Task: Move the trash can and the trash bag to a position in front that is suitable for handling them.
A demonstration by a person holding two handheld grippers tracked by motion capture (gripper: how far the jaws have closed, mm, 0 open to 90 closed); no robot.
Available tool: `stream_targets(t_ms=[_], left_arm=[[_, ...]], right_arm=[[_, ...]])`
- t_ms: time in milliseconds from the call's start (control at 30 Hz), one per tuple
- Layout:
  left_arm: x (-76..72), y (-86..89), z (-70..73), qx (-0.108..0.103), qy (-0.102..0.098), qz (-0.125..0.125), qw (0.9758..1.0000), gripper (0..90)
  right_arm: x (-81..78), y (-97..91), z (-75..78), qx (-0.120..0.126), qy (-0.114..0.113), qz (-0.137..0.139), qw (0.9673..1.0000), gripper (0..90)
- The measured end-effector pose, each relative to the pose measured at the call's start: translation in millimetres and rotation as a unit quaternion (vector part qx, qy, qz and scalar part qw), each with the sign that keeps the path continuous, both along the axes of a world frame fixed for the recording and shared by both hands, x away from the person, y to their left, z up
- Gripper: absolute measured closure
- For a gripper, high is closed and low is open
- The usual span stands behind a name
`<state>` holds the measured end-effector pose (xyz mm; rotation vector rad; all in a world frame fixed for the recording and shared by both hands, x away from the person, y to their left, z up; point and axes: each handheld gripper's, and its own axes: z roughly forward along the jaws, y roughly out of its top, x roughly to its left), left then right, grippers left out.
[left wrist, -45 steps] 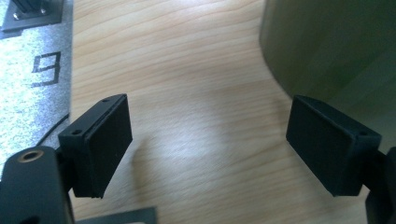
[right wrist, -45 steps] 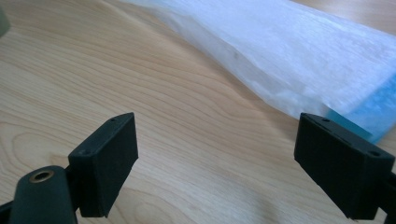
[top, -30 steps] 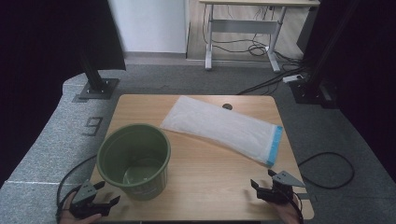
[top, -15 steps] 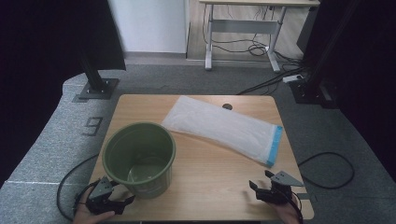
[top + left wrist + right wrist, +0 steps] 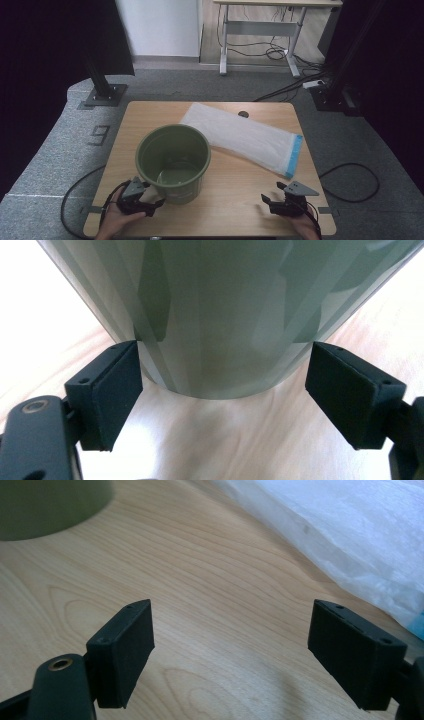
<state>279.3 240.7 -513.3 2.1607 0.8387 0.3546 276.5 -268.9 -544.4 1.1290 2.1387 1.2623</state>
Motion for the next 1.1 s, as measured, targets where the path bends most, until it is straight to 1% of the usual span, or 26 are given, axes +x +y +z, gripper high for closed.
stream_targets(t_ms=[33,67,100,133,200,267,367,433,467,533,600,667,733,767,800,833,900,933,967,1000,1033,1067,1100], left_arm=[[3.0,-6.6,0.3,0.005,-0.001,-0.002,1.0,15.4],[3.0,-6.6,0.3,0.005,-0.001,-0.002,1.0,15.7],[9.6,-20.2,0.8,0.014,-0.003,-0.005,0.9999,15.8],[9.6,-20.2,0.8,0.014,-0.003,-0.005,0.9999,15.8],[18.4,-35.6,1.8,0.017,0.002,-0.005,0.9998,15.7],[20.3,-39.1,1.9,0.017,0.002,-0.005,0.9998,15.6],[28.1,-55.0,1.8,0.023,-0.003,-0.003,0.9997,15.0],[31.3,-62.6,1.8,0.028,-0.005,-0.001,0.9996,15.0],[34.3,-69.5,1.5,0.029,-0.007,0.001,0.9996,15.0],[38.8,-76.3,0.9,0.028,-0.007,0.002,0.9996,14.7],[44.1,-82.2,0.8,0.026,-0.002,0.004,0.9996,14.5],[45.5,-86.6,-0.2,0.025,-0.006,0.009,0.9996,14.7],[45.6,-87.6,-1.0,0.027,-0.008,0.009,0.9996,15.2],[44.5,-87.3,-2.7,0.032,-0.009,0.011,0.9994,15.9],[44.5,-87.3,-2.7,0.032,-0.009,0.011,0.9994,15.9],[41.0,-81.9,-3.5,0.051,-0.014,0.015,0.9985,15.7],[37.2,-72.3,-3.3,0.06,-0.015,0.021,0.9979,14.8],[37.2,-72.3,-3.3,0.06,-0.015,0.021,0.9979,15.0],[34.2,-64.3,-3.2,0.056,-0.019,0.031,0.9977,15.0],[30.7,-51.4,-3.1,0.051,-0.015,0.042,0.9977,17.1],[29.1,-44.3,-3.8,0.049,-0.012,0.049,0.9975,17.0],[28.0,-39.2,-4.5,0.052,-0.011,0.053,0.9971,17.1],[26.6,-33.3,-5.3,0.063,-0.009,0.059,0.9962,16.9]], right_arm=[[-0.9,0.9,0.8,-0.002,-0.002,0.003,1.0,18.0],[-0.9,0.9,0.8,-0.002,-0.002,0.003,1.0,18.0],[-2.8,1.9,2.4,-0.001,-0.006,0.004,1.0,18.4],[-3.6,1.9,2.7,0.001,-0.008,0.002,1.0,18.6],[-4.6,1.9,2.5,0.003,-0.008,0.002,1.0,19.1],[-4.8,1.9,1.9,0.004,-0.006,0.002,1.0,19.2],[-3.6,1.5,0.4,0.003,-0.003,0.004,1.0,19.3],[-3.4,1.2,-0.7,0.001,-0.002,0.006,1.0,19.3],[-4.5,1.2,-1.5,-0.001,0.0,0.008,1.0,19.3],[-6.5,1.0,-2.3,-0.004,0.001,0.009,0.9999,19.4],[-8.6,0.8,-2.7,-0.007,0.001,0.011,0.9999,19.5],[-9.8,0.2,-2.2,-0.007,0.001,0.011,0.9999,19.6],[-10.0,-0.3,-1.7,-0.006,0.0,0.009,0.9999,19.7],[-10.3,-1.7,-1.1,-0.003,-0.001,0.004,1.0,19.8],[-10.2,-2.2,-1.2,-0.004,-0.001,0.003,1.0,19.8],[-10.1,-2.9,-1.7,-0.004,0.0,0.001,1.0,19.8],[-9.9,-3.5,-2.2,-0.007,0.0,-0.001,1.0,19.9],[-9.9,-3.5,-2.2,-0.007,0.0,-0.001,1.0,19.9],[-10.0,-3.8,-2.4,-0.008,0.0,-0.002,1.0,19.9],[-10.3,-3.8,-2.3,-0.01,-0.001,-0.002,0.9999,19.9],[-10.5,-3.5,-2.2,-0.011,-0.002,-0.003,0.9999,20.0],[-10.7,-3.2,-1.7,-0.012,-0.003,-0.004,0.9999,20.0],[-10.9,-3.0,-1.2,-0.013,-0.005,-0.006,0.9999,19.9]])
